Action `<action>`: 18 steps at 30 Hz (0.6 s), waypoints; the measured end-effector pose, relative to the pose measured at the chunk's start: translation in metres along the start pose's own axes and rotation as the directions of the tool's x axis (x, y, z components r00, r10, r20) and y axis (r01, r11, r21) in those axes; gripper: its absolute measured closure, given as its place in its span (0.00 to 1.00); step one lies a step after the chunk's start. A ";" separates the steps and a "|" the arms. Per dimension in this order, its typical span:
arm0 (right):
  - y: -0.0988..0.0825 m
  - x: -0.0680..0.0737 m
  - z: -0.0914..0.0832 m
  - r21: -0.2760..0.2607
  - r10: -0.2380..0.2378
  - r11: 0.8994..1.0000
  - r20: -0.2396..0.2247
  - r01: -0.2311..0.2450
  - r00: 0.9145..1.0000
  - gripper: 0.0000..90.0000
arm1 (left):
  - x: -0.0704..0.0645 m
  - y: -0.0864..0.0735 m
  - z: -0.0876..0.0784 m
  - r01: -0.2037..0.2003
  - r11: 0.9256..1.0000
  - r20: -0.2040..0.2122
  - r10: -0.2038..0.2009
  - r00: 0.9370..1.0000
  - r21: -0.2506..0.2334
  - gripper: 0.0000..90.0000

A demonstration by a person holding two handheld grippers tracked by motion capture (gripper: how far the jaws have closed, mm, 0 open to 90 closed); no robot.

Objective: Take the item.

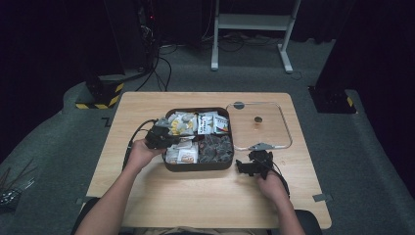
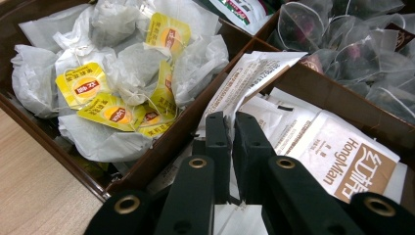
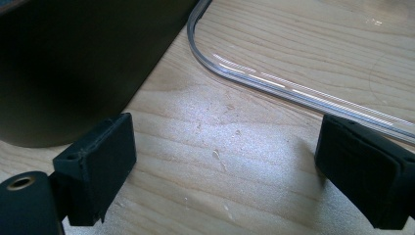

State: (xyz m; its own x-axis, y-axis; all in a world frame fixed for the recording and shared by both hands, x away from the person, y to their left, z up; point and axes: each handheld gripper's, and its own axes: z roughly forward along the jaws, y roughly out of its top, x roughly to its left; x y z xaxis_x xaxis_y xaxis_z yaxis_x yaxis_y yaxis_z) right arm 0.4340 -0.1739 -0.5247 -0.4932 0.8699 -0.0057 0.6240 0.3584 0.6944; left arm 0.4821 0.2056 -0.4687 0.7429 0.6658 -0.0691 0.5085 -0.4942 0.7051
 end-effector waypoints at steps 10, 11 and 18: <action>0.000 0.000 0.000 0.000 0.000 1.000 0.000 0.000 1.000 0.09 | 0.004 0.000 -0.009 0.021 1.000 0.015 -0.021 1.000 -0.016 0.95; 0.000 0.000 0.000 0.000 0.000 1.000 0.000 0.000 1.000 0.09 | 0.004 0.000 -0.009 0.021 1.000 0.013 -0.020 1.000 -0.019 0.96; 0.000 0.000 0.000 0.000 0.000 1.000 0.000 0.000 1.000 0.09 | 0.006 -0.001 -0.015 0.037 0.999 0.021 -0.037 0.999 -0.033 0.96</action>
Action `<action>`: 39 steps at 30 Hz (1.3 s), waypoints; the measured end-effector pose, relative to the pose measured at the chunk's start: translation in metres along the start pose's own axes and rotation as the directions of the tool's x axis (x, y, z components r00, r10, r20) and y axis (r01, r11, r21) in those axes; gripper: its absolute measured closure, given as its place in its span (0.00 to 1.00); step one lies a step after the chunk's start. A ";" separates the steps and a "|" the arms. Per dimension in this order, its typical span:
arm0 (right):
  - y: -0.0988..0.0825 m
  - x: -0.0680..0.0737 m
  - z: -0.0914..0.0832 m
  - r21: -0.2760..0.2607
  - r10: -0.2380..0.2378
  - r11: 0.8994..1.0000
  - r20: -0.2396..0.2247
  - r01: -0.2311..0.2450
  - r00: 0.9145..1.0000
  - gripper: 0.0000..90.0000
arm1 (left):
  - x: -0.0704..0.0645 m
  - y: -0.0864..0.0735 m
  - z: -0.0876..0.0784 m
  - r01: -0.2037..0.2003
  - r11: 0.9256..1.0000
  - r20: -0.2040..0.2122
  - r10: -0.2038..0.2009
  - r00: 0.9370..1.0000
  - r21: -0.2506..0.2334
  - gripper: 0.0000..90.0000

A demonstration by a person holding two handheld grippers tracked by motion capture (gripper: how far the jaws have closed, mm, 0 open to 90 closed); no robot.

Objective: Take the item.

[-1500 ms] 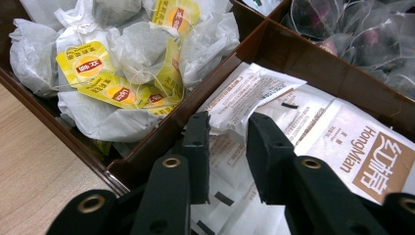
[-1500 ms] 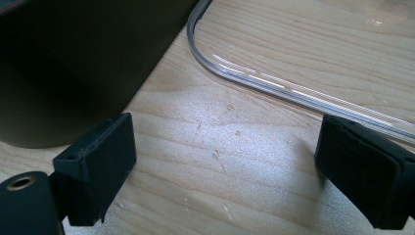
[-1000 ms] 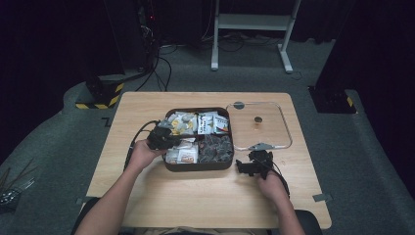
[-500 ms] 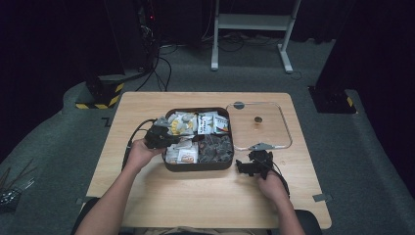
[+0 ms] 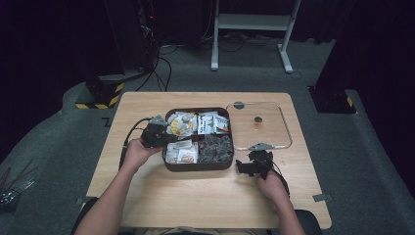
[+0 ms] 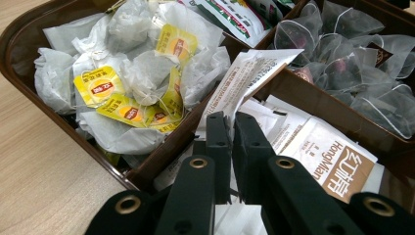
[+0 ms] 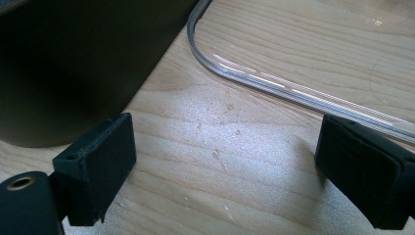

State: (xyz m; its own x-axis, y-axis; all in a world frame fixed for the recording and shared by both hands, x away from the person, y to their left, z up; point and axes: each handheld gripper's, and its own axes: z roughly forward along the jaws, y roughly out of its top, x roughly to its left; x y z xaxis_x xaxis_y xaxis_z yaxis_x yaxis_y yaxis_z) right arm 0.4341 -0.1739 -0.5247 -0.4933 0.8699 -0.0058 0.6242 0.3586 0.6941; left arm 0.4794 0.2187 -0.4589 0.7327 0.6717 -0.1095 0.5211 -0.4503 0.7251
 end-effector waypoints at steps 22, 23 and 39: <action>0.001 0.000 0.001 -0.002 -0.003 1.000 -0.001 0.003 1.000 0.09 | 0.015 -0.007 -0.032 0.067 0.995 -0.018 -0.069 0.997 -0.069 0.96; 0.001 0.000 0.001 -0.001 -0.003 1.000 0.000 0.003 1.000 0.09 | 0.017 -0.008 -0.035 0.070 0.995 -0.025 -0.072 0.997 -0.070 0.96; 0.002 0.000 0.002 0.000 -0.005 1.000 -0.003 0.005 1.000 0.09 | 0.035 -0.021 -0.060 0.129 0.987 -0.065 -0.135 0.989 -0.098 0.96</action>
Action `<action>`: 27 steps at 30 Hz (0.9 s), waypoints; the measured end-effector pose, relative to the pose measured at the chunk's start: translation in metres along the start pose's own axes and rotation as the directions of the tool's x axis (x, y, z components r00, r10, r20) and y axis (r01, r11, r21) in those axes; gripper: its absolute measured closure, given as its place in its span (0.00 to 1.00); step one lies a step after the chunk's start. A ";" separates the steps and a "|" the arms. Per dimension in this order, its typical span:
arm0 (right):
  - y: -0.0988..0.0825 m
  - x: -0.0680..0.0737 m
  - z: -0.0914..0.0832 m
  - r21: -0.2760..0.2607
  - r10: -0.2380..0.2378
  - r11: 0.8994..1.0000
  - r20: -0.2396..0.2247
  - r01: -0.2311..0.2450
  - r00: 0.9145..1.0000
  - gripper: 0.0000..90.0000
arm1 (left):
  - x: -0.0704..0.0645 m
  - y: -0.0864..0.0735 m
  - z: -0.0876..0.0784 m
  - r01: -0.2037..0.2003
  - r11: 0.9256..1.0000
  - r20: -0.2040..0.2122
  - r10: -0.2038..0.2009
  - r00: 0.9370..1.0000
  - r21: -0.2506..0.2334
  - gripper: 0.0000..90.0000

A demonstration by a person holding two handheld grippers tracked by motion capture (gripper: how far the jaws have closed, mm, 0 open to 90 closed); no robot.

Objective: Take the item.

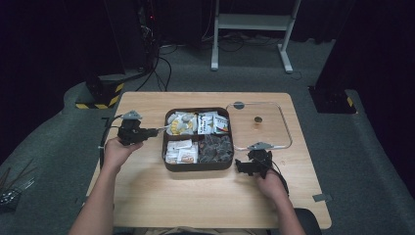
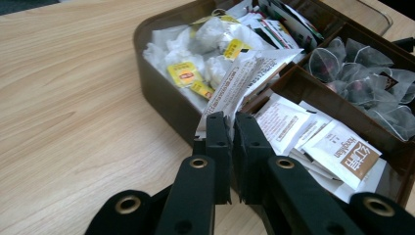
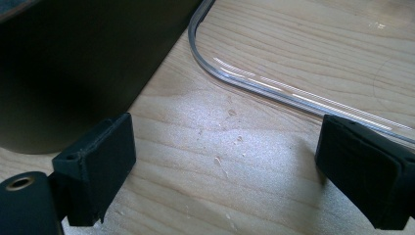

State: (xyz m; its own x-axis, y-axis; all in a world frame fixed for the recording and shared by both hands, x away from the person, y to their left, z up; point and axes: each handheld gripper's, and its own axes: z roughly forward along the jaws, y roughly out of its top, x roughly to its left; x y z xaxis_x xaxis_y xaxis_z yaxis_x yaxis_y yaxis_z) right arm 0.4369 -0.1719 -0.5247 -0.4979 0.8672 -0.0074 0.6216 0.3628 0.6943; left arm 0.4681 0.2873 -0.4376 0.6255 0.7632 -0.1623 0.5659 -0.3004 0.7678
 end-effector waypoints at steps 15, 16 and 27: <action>0.000 0.000 0.000 -0.001 -0.001 1.000 -0.002 0.001 1.000 0.09 | 0.017 -0.010 -0.013 0.040 0.999 -0.047 -0.040 0.998 0.003 0.96; 0.000 0.000 0.000 0.000 -0.001 1.000 -0.002 0.001 1.000 0.09 | 0.019 -0.011 -0.013 0.045 0.999 -0.048 -0.045 0.998 0.003 0.96; 0.000 0.000 0.000 -0.001 0.000 1.000 -0.002 0.000 1.000 0.09 | 0.036 -0.023 -0.005 0.094 0.995 -0.070 -0.091 0.993 0.041 0.96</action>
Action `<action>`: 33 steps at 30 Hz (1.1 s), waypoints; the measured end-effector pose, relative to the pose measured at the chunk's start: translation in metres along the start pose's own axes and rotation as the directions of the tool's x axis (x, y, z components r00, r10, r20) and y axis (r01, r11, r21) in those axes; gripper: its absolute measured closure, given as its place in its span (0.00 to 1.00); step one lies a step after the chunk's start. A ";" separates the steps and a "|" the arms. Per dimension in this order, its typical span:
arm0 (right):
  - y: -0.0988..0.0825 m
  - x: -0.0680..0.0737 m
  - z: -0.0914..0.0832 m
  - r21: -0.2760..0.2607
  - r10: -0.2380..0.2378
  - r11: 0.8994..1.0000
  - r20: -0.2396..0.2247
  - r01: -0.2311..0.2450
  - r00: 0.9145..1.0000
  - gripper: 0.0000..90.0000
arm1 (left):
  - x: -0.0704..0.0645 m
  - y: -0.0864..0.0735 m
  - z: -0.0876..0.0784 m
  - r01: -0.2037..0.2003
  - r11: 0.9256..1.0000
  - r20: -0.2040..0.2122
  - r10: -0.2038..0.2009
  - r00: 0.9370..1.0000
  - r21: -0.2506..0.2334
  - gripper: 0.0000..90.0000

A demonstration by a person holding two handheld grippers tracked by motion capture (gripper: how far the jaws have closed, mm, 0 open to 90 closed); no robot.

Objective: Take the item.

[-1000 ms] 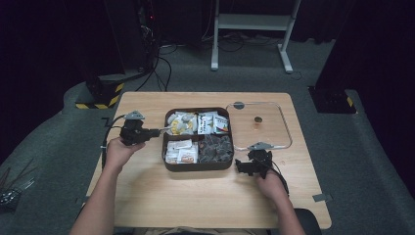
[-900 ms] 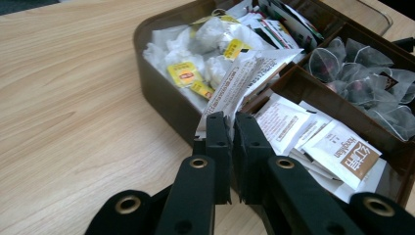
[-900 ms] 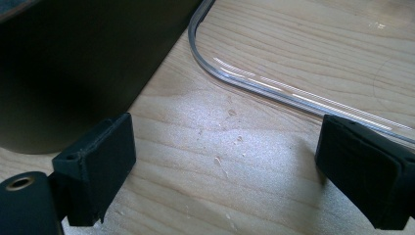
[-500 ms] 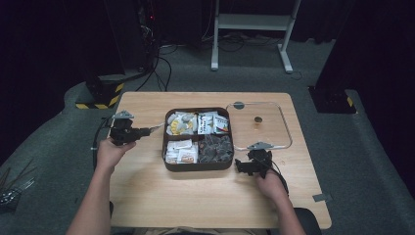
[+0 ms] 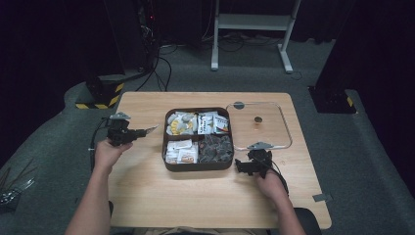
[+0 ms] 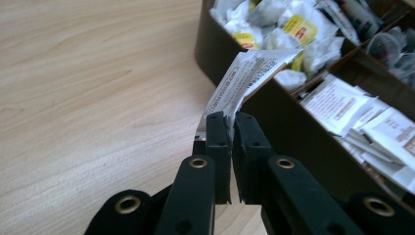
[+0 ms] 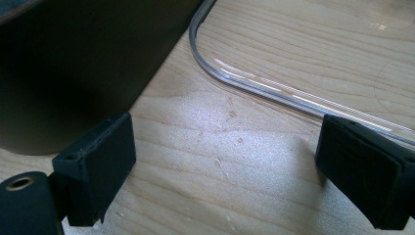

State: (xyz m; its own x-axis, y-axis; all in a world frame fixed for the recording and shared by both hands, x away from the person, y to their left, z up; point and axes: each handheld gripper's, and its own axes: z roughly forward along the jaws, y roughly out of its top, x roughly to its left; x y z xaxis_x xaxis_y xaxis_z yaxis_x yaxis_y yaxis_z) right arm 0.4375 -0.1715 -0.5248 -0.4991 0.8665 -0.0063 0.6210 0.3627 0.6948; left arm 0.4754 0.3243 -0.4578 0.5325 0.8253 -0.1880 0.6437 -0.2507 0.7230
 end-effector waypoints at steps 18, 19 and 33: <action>0.000 0.000 0.000 0.000 0.001 1.000 0.000 -0.001 1.000 0.09 | 0.010 -0.010 0.030 0.044 0.994 -0.010 -0.043 0.999 0.096 0.95; 0.000 0.000 0.000 0.000 0.001 1.000 0.000 -0.001 1.000 0.09 | 0.010 -0.010 0.031 0.045 0.994 -0.011 -0.044 0.999 0.098 0.95; 0.000 0.000 0.000 0.000 0.001 1.000 0.000 -0.001 1.000 0.09 | 0.007 -0.014 0.041 0.040 0.991 -0.004 -0.039 0.999 0.126 0.93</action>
State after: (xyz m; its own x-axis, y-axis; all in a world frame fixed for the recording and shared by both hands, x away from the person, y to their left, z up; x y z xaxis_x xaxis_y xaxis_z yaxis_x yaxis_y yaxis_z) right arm 0.4374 -0.1714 -0.5248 -0.4984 0.8669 -0.0056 0.6215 0.3618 0.6949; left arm 0.4923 0.3128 -0.4966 0.5046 0.8365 -0.2137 0.7283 -0.2795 0.6256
